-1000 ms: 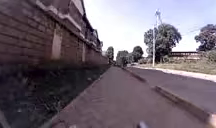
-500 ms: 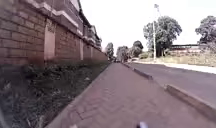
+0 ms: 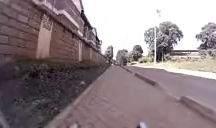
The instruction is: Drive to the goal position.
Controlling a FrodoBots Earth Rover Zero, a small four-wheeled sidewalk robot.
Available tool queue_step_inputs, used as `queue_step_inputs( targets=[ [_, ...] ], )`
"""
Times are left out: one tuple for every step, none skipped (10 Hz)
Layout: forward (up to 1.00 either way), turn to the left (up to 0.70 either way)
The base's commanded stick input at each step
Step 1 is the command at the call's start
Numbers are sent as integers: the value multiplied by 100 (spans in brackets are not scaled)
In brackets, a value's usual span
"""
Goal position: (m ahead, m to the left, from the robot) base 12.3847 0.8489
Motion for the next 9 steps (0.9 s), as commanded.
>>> queue_step_inputs(
  targets=[
    [100, 0],
    [100, 0],
    [100, 0],
    [100, 0],
    [100, -4],
    [100, -22],
    [100, -31],
    [100, -39],
    [100, 0]
  ],
)
